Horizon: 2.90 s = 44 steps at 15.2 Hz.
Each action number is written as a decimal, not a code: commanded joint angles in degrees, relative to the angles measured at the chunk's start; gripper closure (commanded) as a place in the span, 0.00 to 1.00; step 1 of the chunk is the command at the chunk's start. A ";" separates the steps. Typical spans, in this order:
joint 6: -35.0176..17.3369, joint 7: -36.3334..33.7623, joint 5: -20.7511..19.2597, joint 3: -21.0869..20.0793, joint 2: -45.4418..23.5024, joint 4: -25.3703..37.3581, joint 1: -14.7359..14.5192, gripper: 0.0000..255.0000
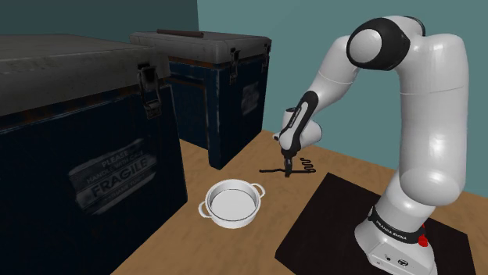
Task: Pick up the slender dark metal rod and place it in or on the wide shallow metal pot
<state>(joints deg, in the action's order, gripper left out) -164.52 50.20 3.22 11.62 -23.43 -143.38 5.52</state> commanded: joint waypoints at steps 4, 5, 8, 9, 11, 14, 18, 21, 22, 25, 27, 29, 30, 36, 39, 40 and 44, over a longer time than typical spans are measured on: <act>-0.74 0.19 0.26 -0.33 -0.83 0.11 0.30 0.00; -0.74 0.19 0.26 -0.33 -0.83 0.11 0.30 0.00; -0.74 0.19 0.26 -0.33 -0.83 0.11 0.30 1.00; -0.74 0.19 0.26 -0.33 -0.83 0.11 0.30 1.00; -0.71 0.20 0.26 -0.33 -0.84 0.15 0.31 1.00; -0.63 0.14 0.25 -0.32 -0.82 0.21 0.25 1.00; -0.07 0.03 -0.01 0.02 0.10 -0.15 0.01 1.00; 2.01 -0.53 -0.93 1.09 2.88 -0.84 -0.84 1.00; 2.73 -0.73 -1.27 1.45 3.80 -1.05 -1.12 1.00; 4.92 -1.42 -2.38 2.46 6.55 -1.58 -1.88 1.00; 6.43 -1.91 -3.19 3.07 8.37 -1.86 -2.32 1.00; 7.97 -2.42 -4.02 3.62 10.17 -2.08 -2.71 1.00; 8.76 -2.68 -4.43 3.88 11.06 -2.17 -2.88 1.00; 13.62 -4.15 -6.85 4.95 16.29 -2.40 -3.55 1.00; 16.14 -4.79 -7.92 5.25 18.80 -2.31 -3.71 1.00; 16.66 -4.91 -8.12 5.29 19.30 -2.28 -3.73 1.00; 16.81 -11.92 -8.69 2.38 20.65 -3.83 -7.36 1.00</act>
<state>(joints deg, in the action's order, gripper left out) -147.63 40.09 -5.61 14.85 -2.52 -147.27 -0.89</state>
